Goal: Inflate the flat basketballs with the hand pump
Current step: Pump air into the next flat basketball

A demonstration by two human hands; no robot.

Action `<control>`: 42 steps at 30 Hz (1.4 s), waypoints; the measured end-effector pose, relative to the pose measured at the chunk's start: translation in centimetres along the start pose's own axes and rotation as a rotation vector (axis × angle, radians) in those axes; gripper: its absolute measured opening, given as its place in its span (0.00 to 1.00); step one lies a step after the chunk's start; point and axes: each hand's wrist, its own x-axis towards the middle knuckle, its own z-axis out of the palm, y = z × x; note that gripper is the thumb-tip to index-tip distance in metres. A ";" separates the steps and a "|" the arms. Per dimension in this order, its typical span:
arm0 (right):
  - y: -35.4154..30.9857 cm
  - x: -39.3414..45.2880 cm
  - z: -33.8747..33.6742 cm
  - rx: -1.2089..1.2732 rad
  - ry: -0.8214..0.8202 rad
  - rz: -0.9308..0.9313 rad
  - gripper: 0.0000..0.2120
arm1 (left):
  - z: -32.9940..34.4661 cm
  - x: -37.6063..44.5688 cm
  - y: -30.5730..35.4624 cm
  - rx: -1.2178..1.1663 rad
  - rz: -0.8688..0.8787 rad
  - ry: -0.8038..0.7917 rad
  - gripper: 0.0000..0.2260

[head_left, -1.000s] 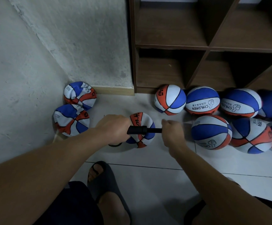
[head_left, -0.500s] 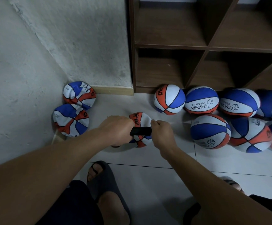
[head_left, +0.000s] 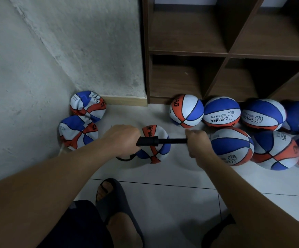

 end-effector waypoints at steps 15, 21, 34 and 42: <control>-1.3 -3.5 4.7 0.122 -0.056 -0.138 0.18 | -0.7 -0.3 2.4 -0.023 0.058 0.017 0.10; -1.0 -2.8 3.9 0.010 -0.104 -0.156 0.19 | -0.3 -0.2 1.7 0.004 0.071 0.024 0.12; 0.2 0.0 0.7 0.175 0.083 -0.012 0.10 | -0.3 0.1 0.6 -0.013 0.017 0.009 0.12; -1.1 -3.8 4.8 0.169 0.071 -0.179 0.20 | -0.3 -0.1 2.2 -0.033 0.058 0.019 0.14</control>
